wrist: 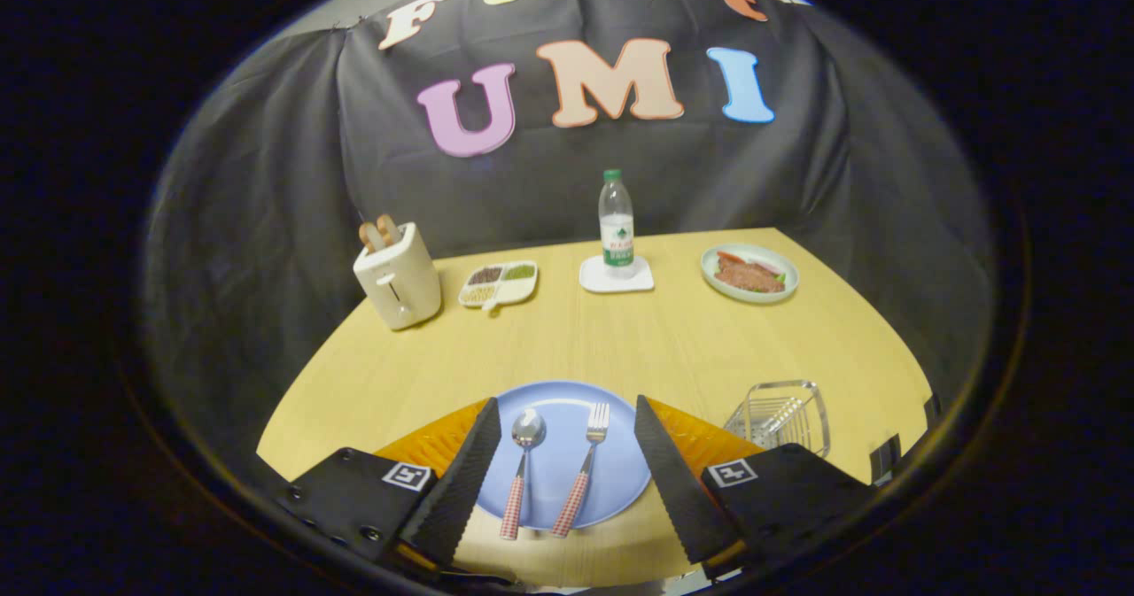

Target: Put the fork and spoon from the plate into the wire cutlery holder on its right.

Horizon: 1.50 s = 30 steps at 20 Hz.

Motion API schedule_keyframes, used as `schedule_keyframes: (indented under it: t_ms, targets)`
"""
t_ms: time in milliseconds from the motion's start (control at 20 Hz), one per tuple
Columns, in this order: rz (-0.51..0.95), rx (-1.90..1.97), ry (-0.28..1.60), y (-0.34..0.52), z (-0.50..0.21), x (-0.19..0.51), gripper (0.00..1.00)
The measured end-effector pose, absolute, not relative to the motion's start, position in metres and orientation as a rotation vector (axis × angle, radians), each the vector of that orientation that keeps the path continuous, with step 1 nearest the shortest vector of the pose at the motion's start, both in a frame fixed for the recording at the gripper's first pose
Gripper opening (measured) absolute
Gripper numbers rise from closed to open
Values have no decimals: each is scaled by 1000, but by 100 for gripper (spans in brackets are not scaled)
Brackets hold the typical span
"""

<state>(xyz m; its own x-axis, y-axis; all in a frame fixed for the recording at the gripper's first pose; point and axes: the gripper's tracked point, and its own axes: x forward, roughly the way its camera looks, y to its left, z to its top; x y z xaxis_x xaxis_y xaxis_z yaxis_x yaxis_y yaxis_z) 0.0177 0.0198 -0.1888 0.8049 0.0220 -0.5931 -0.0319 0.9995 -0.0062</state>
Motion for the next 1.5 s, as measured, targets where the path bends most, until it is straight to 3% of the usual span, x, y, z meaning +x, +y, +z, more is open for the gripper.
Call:
schedule_keyframes:
  t_ms: [600,1500]
  targets:
    - [60,68,689,29,-206,14,96]
    - [-23,30,777,5,-225,-38,96]
